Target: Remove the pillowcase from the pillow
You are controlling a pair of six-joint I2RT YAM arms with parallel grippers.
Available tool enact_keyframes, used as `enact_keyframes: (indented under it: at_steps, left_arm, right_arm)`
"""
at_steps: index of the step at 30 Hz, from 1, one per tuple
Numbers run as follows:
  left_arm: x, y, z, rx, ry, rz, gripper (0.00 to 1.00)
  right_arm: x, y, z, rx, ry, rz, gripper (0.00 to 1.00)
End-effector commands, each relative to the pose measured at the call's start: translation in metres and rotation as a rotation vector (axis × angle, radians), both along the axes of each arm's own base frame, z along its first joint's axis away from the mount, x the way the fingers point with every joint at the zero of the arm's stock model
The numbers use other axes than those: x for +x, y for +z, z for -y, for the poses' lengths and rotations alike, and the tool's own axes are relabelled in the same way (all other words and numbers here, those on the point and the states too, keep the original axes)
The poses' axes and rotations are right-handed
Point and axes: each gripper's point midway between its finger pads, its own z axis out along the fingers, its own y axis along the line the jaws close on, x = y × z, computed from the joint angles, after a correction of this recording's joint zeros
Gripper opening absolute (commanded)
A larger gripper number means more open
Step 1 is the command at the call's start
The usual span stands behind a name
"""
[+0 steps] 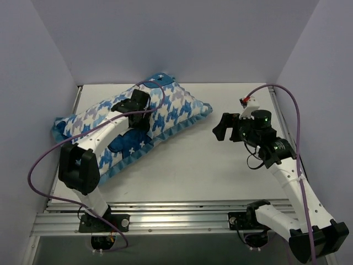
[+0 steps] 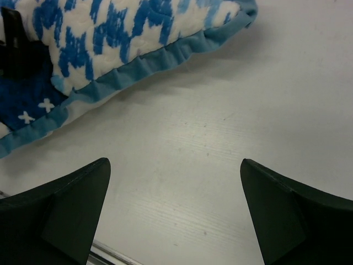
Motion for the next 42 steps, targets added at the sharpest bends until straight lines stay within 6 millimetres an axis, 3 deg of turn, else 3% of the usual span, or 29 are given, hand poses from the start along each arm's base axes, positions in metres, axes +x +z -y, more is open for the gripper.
enact_keyframes:
  at_steps: [1,2,3,5,6,7,11,14,18,21,22,23,25,26,27,29,32,35,36,39,40,42]
  left_arm:
    - [0.019,-0.017,0.032,-0.083,-0.044,-0.004,0.86]
    - [0.016,-0.025,0.041,-0.088,-0.056,-0.023,0.78]
    - [0.014,-0.032,0.048,-0.103,-0.065,-0.037,0.55]
    - [0.007,-0.044,0.064,-0.132,-0.094,-0.067,0.33]
    - [0.003,-0.047,0.071,-0.149,-0.103,-0.082,0.1]
    - [-0.001,-0.049,0.079,-0.177,-0.113,-0.094,0.03]
    - [-0.019,-0.028,0.119,-0.283,-0.162,-0.104,0.02]
    - [-0.027,0.015,0.153,-0.477,-0.133,-0.072,0.02]
    - [-0.043,0.057,0.215,-0.755,-0.107,-0.052,0.02]
    - [-0.062,0.07,0.257,-0.841,-0.143,-0.064,0.02]
    - [-0.066,0.072,0.264,-0.847,-0.156,-0.068,0.05]
    - [-0.068,0.08,0.27,-0.859,-0.173,-0.061,0.15]
    - [-0.073,0.088,0.268,-0.844,-0.191,-0.047,0.24]
    - [-0.074,0.095,0.266,-0.836,-0.196,-0.031,0.35]
    - [-0.077,0.104,0.257,-0.822,-0.195,-0.014,0.61]
    - [-0.073,0.116,0.239,-0.759,-0.199,0.054,0.9]
    - [-0.067,0.139,0.201,-0.637,-0.178,0.164,0.94]
    - [-0.057,0.137,0.172,-0.553,-0.169,0.192,0.94]
    - [-0.046,0.126,0.155,-0.531,-0.132,0.179,0.94]
    - [-0.03,0.099,0.127,-0.496,-0.071,0.132,0.94]
    - [-0.031,0.078,0.119,-0.472,-0.053,0.095,0.95]
    - [-0.026,0.056,0.114,-0.491,-0.038,0.062,0.96]
  right_arm:
    - [-0.004,0.009,-0.018,0.092,0.059,0.029,1.0]
    - [-0.003,0.007,-0.016,0.09,0.045,0.028,1.0]
    - [-0.003,0.005,-0.016,0.092,0.043,0.023,1.0]
    - [-0.004,-0.001,-0.017,0.093,0.042,0.011,1.0]
    - [-0.005,-0.001,-0.017,0.093,0.042,0.007,1.0]
    - [-0.005,-0.002,-0.017,0.093,0.041,0.009,1.0]
    - [-0.008,-0.001,-0.011,0.105,-0.003,0.02,1.0]
    - [-0.006,-0.001,-0.007,0.119,-0.041,0.024,1.0]
    - [-0.004,-0.014,-0.004,0.173,-0.114,-0.014,1.0]
    - [-0.003,-0.027,-0.002,0.224,-0.183,-0.052,1.0]
    - [-0.002,-0.031,0.0,0.229,-0.204,-0.057,1.0]
    - [-0.002,-0.036,0.001,0.237,-0.217,-0.067,1.0]
    - [-0.003,-0.047,0.001,0.277,-0.245,-0.086,1.0]
    - [0.0,-0.046,-0.001,0.303,-0.243,-0.075,1.0]
    - [0.001,-0.05,-0.002,0.318,-0.247,-0.082,1.0]
    - [0.007,-0.058,-0.003,0.35,-0.263,-0.091,1.0]
    - [0.018,-0.076,0.006,0.381,-0.316,-0.132,1.0]
    - [0.027,-0.093,0.014,0.45,-0.352,-0.16,1.0]
    - [0.028,-0.097,0.014,0.467,-0.348,-0.167,1.0]
    - [0.034,-0.113,0.01,0.493,-0.328,-0.188,1.0]
    - [0.034,-0.123,0.006,0.497,-0.314,-0.217,1.0]
    - [0.039,-0.123,-0.004,0.529,-0.262,-0.196,1.0]
